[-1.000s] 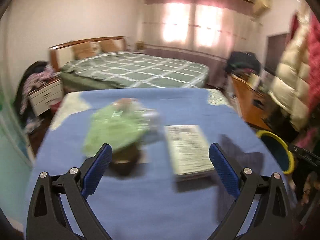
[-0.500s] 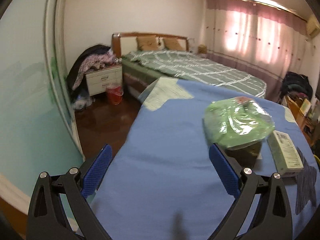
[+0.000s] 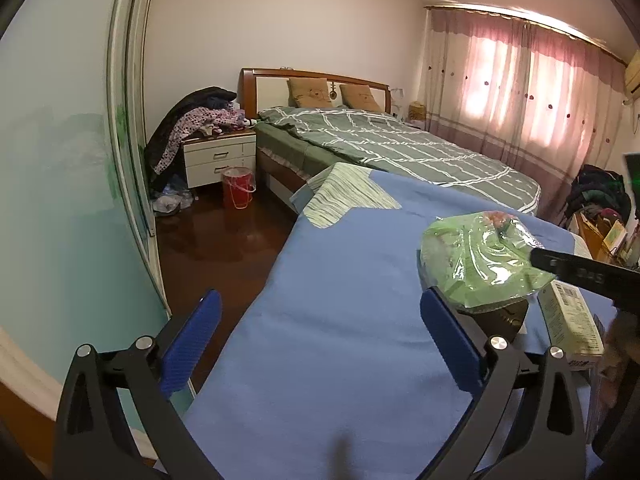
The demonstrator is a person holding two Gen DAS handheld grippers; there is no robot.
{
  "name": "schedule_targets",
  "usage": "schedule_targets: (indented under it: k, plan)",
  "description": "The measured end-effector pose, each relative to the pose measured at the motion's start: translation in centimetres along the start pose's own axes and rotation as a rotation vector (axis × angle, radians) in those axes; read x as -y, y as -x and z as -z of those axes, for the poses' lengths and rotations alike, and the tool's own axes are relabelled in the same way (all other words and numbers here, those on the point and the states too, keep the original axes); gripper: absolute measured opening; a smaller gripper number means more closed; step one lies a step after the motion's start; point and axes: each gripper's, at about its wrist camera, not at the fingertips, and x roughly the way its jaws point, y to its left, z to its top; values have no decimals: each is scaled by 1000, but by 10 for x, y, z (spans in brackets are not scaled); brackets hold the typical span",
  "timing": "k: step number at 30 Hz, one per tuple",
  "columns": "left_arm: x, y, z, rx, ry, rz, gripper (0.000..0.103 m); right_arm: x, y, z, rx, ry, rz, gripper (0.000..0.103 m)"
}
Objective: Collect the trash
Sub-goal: 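Grasp the green plastic bag with the right tool and lift it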
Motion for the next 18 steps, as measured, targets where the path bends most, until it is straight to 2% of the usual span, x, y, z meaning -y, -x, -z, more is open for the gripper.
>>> schedule_targets:
  k: [1, 3, 6, 12, 18]
  plan:
    - [0, 1, -1, -1, 3, 2, 98, 1, -3, 1, -10, -8, -3, 43]
    - [-1, -1, 0, -9, 17, 3, 98, 2, -8, 2, -23, -16, -13, 24]
    - [-5, -7, -2, -26, 51, 16, 98, 2, -5, 4, -14, -21, -41, 9]
    - [-17, -10, 0, -33, 109, 29, 98, 12, 11, 9, 30, -67, -80, 8]
    - [-10, -7, 1, -11, 79, 31, 98, 42, 52, 20, 128, -152, -69, 8]
